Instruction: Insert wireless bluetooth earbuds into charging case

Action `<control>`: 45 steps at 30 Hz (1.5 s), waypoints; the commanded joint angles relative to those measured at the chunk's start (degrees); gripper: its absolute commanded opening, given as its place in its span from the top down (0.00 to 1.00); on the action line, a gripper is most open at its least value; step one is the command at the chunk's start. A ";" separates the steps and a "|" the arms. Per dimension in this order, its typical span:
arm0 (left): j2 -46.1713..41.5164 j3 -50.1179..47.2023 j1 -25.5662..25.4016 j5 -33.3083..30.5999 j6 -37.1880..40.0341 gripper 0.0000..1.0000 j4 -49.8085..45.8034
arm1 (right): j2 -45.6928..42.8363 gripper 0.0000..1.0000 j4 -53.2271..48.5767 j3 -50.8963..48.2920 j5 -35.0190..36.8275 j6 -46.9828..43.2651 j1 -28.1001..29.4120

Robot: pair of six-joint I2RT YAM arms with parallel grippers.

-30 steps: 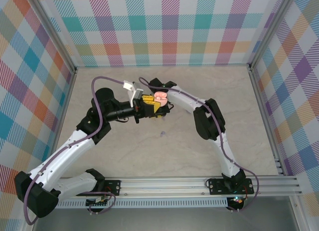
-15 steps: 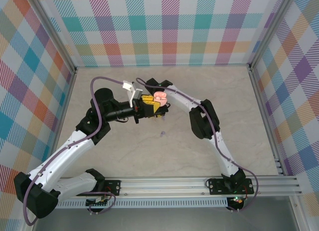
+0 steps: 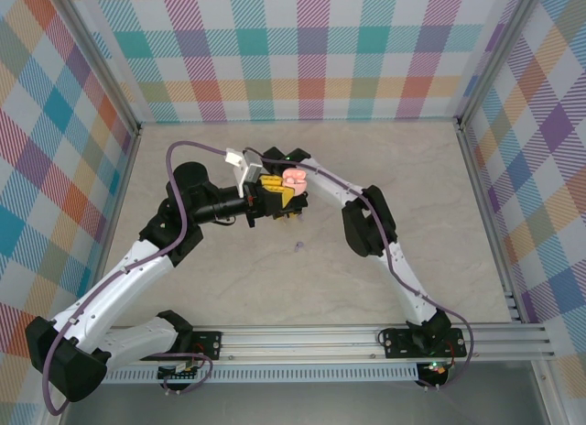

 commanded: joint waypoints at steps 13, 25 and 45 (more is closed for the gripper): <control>-1.90 0.81 -0.49 -0.07 0.67 0.97 -0.32 | 3.48 0.77 -2.76 1.36 1.91 0.95 1.53; -2.15 0.38 -0.49 -0.77 0.67 0.97 -0.69 | -6.06 0.81 10.31 -12.58 -5.30 3.62 -1.88; 1.74 -0.17 0.33 -16.52 -4.99 0.97 -3.36 | -35.45 0.82 50.06 -50.84 -22.88 11.82 -13.35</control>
